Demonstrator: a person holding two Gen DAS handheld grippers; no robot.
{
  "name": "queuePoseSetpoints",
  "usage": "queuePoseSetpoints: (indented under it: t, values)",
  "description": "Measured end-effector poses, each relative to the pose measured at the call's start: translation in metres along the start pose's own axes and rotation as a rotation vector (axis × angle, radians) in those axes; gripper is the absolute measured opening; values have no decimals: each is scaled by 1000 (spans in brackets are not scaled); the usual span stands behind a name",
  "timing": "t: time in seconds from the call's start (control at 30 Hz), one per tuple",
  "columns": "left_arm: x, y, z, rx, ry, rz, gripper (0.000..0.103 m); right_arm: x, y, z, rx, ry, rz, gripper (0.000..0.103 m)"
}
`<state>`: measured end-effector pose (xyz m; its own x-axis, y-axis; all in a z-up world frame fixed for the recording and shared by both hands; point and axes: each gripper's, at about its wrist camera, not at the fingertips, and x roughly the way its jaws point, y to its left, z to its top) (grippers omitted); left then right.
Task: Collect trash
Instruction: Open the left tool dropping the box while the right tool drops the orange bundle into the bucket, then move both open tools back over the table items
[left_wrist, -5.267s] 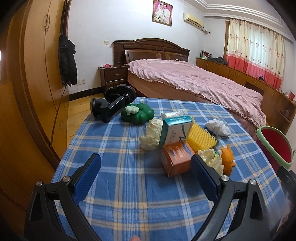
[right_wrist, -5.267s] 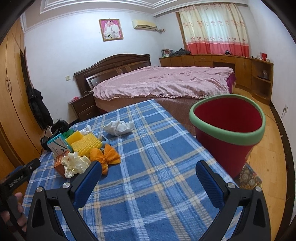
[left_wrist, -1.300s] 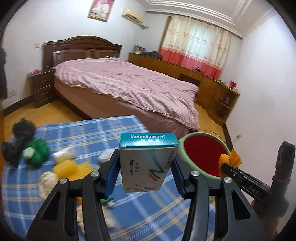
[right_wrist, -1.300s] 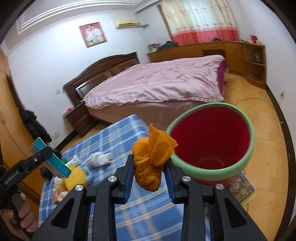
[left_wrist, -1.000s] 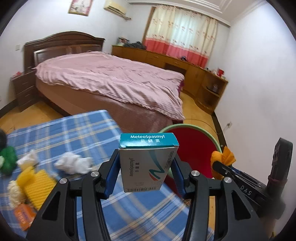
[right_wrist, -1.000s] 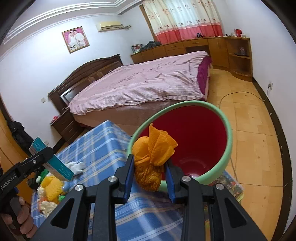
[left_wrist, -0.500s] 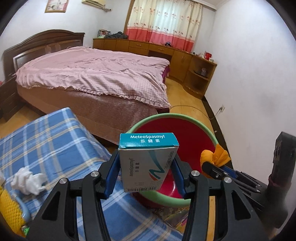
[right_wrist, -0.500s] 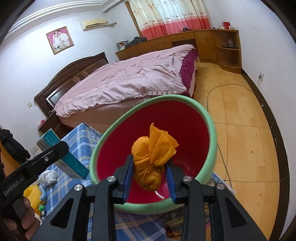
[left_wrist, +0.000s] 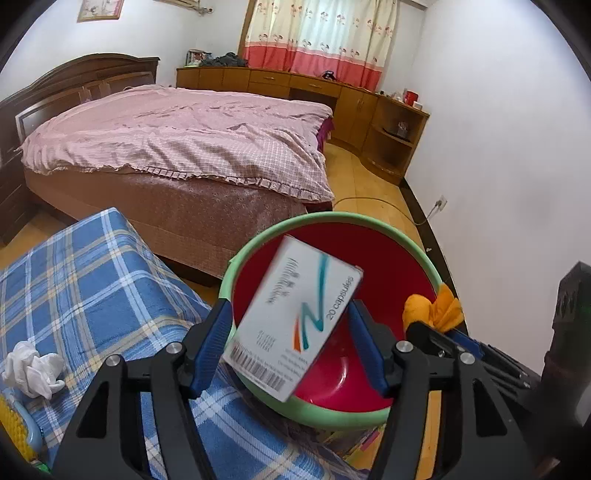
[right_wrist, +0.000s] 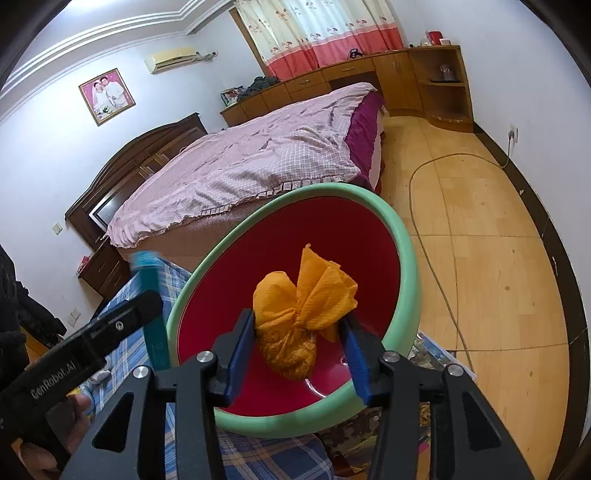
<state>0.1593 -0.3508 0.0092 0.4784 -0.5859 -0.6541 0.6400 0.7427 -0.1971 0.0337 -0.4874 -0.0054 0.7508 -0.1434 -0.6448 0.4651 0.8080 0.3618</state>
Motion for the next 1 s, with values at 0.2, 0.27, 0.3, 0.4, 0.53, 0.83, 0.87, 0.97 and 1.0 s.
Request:
queuePoseSetpoints:
  t: [0.2,0.27,0.3,0.4,0.53,0.83,0.87,0.97,1.0]
  values:
    - [-8,8,1,-34,-5,34,66,-4,5,2,-13,-15,1,66]
    - [-13,12,1,-48,-8,43,66,-4,5,3,-13,-12,1,68]
    - [-16,14,0,-54,-10,49,66,-5,5,3,-11,-13,1,69]
    - [-25,20,-2,-66,-11,66,66,-6,5,3,-5,-15,3,69]
    - [-41,27,-6,-71,-18,89,66,-12,10,2,2,-24,12,70]
    - [-84,51,-23,-141,-26,139,66,-42,41,-8,-47,-39,55,71]
    - [-88,53,-26,-148,-27,144,66,-45,46,-9,-51,-40,65,71]
    - [-105,65,-35,-175,-25,152,66,-55,60,-16,-65,-37,95,71]
    - [-111,68,-37,-180,-25,159,66,-58,66,-19,-73,-33,105,71]
